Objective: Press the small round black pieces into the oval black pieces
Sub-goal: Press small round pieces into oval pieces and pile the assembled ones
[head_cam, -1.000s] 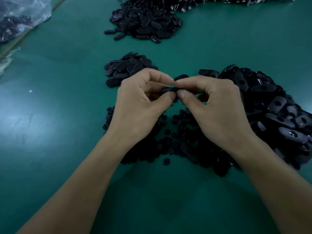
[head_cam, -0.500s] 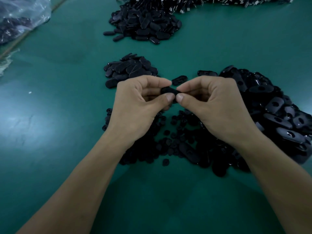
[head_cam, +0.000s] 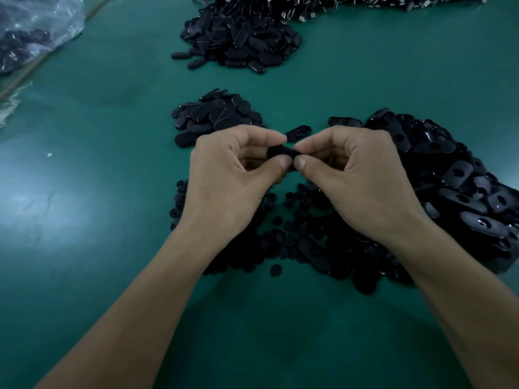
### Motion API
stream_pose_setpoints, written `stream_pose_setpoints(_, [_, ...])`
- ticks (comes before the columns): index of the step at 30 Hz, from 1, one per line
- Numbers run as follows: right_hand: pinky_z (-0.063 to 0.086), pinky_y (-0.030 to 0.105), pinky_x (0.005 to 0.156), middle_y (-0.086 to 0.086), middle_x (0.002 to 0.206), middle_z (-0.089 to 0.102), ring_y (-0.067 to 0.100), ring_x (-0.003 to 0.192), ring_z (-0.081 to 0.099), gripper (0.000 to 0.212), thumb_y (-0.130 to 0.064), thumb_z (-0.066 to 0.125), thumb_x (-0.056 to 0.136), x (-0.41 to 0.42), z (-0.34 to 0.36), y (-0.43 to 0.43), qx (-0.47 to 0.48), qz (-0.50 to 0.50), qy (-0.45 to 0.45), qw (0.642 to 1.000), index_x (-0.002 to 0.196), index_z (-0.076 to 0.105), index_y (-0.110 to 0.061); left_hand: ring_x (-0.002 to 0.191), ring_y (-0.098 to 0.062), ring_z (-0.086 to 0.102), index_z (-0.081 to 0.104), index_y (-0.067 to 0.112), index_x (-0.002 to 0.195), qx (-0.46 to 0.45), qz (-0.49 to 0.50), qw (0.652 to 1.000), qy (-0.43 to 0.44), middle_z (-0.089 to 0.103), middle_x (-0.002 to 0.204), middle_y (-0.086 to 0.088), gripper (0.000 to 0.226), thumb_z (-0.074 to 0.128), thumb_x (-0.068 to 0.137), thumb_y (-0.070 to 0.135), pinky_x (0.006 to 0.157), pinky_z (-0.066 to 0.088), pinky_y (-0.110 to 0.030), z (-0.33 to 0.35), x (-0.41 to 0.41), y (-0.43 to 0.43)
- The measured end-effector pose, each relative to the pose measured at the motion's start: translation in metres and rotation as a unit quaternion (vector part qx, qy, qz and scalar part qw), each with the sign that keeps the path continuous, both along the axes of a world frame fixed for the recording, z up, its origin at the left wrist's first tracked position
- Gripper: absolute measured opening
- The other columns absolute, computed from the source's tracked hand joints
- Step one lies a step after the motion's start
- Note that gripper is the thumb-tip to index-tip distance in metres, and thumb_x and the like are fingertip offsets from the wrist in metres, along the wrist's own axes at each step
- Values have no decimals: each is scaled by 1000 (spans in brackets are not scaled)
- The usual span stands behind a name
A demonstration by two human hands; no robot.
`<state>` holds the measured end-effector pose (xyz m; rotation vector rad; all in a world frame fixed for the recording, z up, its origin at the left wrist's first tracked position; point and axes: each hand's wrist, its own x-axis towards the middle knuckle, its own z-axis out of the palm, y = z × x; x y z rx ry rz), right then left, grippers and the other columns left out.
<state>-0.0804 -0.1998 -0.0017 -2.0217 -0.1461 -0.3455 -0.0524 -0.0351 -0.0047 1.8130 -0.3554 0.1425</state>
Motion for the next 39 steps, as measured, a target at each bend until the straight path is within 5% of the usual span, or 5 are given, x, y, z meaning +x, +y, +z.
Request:
stream_pose_setpoints(6, [53, 12, 75, -18, 86, 72, -2, 83, 69, 19, -13, 67, 95, 0, -4, 4, -7, -22, 14, 1000, 108, 75, -24, 74, -5, 73, 71, 36, 90, 15, 38, 999, -14, 74, 77, 17, 30, 84, 81, 10, 75, 59, -24, -3, 4, 0])
stream_pose_setpoints(14, [41, 38, 97, 2, 114, 59, 25, 116, 49, 36, -49, 56, 97, -4, 3, -13, -354, -66, 105, 927, 123, 66, -27, 72, -13, 76, 73, 28, 97, -38, 140, 989, 30, 76, 79, 7, 24, 78, 87, 7, 76, 61, -25, 0, 25, 9])
stream_pose_setpoints(27, [47, 32, 79, -8, 102, 55, 11, 91, 53, 38, -54, 71, 83, -1, 11, -22, -298, -40, 149, 942, 108, 67, -25, 64, -4, 72, 75, 24, 101, -2, 233, 971, 55, 72, 65, 17, 21, 79, 86, 10, 81, 62, -28, -2, 82, 26])
stream_pose_setpoints(32, [40, 19, 67, -14, 93, 55, 2, 85, 53, 31, -44, 76, 82, 0, 13, -27, -284, -19, 155, 946, 107, 68, -26, 86, 2, 71, 76, 18, 114, 19, 249, 966, 60, 70, 87, 16, 33, 83, 81, 12, 92, 58, -24, -7, 88, 26])
stream_pose_setpoints(39, [36, 7, 65, -15, 93, 58, -5, 82, 51, 29, -29, 77, 87, 0, 7, -29, -231, -28, 139, 963, 115, 68, -28, 70, 14, 64, 77, 19, 108, 101, 253, 962, -5, 67, 83, 19, 26, 84, 83, 22, 75, 53, -6, -9, 85, 25])
